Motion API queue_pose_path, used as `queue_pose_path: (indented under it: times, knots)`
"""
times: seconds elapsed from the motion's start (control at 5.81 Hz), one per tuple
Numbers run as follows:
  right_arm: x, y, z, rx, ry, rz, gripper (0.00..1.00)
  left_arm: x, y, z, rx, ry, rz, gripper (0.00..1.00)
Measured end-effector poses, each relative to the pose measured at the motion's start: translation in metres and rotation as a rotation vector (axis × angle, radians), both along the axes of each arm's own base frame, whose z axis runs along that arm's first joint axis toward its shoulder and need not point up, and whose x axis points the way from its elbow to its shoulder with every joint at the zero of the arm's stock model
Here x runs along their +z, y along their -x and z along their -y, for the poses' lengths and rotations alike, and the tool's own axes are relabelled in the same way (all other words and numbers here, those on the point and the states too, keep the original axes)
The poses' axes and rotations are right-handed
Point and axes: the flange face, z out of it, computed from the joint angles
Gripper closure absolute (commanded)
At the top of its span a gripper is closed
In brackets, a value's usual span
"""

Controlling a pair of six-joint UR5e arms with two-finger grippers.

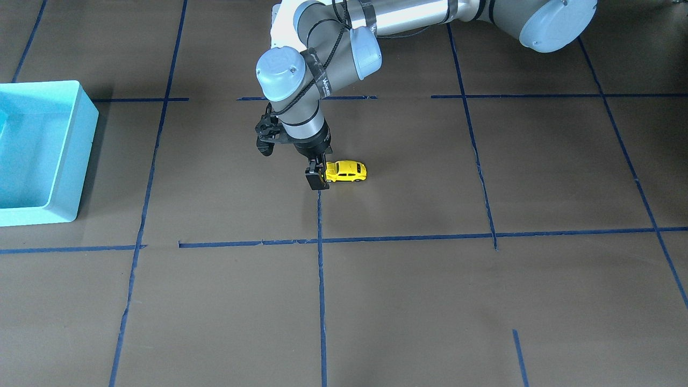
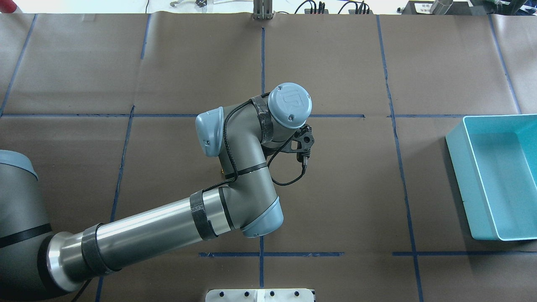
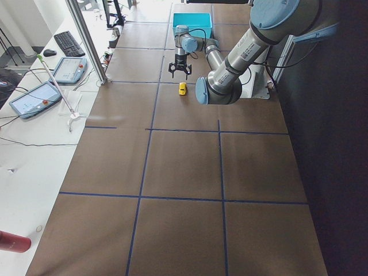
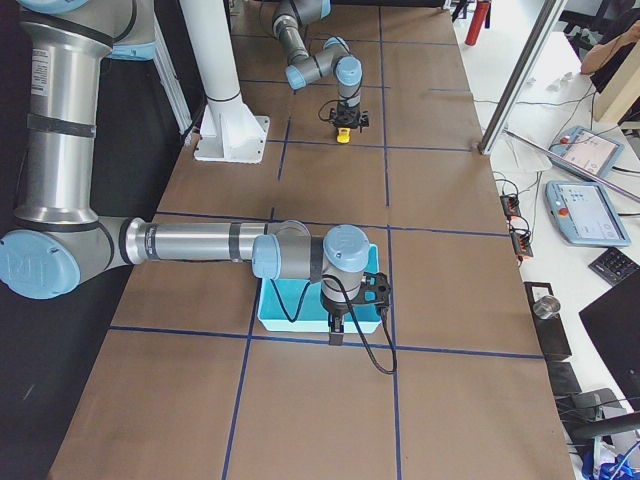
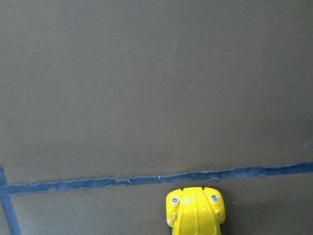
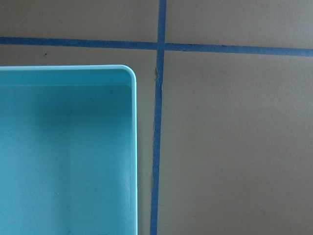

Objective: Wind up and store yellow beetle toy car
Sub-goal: 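Press the car down and drag it back toward the robot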

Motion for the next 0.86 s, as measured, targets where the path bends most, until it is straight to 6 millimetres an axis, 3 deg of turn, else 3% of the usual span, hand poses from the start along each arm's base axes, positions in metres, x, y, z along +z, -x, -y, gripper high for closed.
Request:
queue_pose_path:
  times: [0.86]
  knots:
    - [0.002,0.0,0.0,-0.001,0.003,-0.001,0.0,0.02,-0.023,-0.024,-0.029,0.003,0.042,0.0]
